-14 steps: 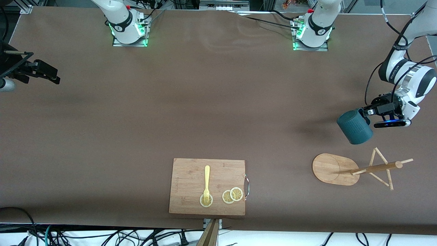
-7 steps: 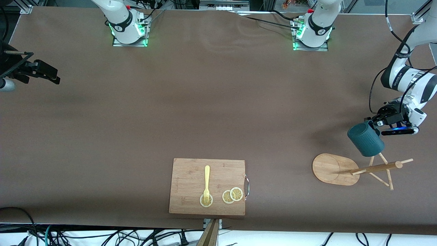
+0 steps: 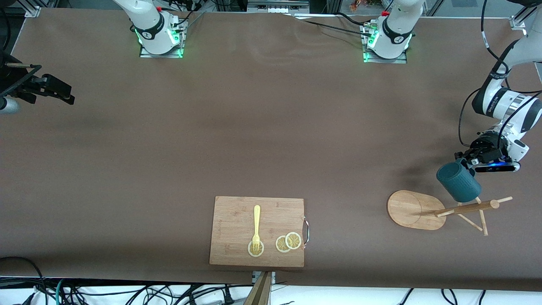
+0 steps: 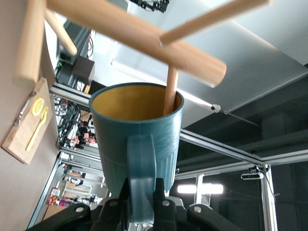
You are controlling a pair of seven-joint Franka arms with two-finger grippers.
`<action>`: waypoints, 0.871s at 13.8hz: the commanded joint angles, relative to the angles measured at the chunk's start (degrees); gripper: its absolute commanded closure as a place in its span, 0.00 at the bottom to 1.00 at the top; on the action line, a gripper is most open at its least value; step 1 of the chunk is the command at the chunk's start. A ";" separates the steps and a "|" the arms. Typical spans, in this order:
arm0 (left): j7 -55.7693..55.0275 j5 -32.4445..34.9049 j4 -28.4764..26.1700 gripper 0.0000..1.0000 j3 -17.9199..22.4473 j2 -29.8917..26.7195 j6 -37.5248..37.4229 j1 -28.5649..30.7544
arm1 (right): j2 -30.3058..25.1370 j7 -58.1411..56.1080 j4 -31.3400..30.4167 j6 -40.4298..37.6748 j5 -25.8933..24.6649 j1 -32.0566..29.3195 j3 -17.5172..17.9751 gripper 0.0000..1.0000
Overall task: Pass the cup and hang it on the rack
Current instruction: 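Lower the mug handle onto a rack peg with the left gripper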
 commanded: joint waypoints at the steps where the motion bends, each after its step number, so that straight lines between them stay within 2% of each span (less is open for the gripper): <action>1: -1.03 -1.41 1.97 1.00 -0.82 0.92 1.89 0.36 | 0.37 -0.05 0.99 0.08 -0.83 -0.19 0.37 0.00; 2: -0.77 -1.41 2.23 1.00 -0.82 1.53 1.89 0.36 | 0.46 -0.05 0.99 0.17 -0.83 -0.19 0.28 0.00; 3: -0.50 -1.41 2.67 0.86 -0.82 1.97 1.89 0.45 | 0.37 -0.05 0.99 0.17 -0.83 -0.19 0.28 0.00; 4: -0.24 -1.41 2.76 0.27 -0.82 2.15 1.98 0.45 | 0.55 -0.05 0.99 0.17 -0.91 -0.19 0.28 0.00; 5: 0.29 -1.32 2.76 0.00 -0.82 2.06 1.89 0.45 | 0.55 -0.05 0.99 0.17 -0.91 -0.19 0.28 0.00; 8: 0.11 1.56 2.76 0.00 -0.56 0.66 1.71 0.80 | 0.72 -0.05 0.99 0.26 -0.91 -0.19 0.28 0.00; 10: 0.12 9.36 3.28 0.00 -0.38 -1.44 1.54 1.67 | 0.81 -0.05 0.99 0.43 -0.91 -0.10 0.37 0.00; 12: 0.12 19.36 3.11 0.00 -0.38 -3.46 -2.13 2.90 | 0.81 -0.05 1.07 0.70 -0.83 -0.10 0.37 0.00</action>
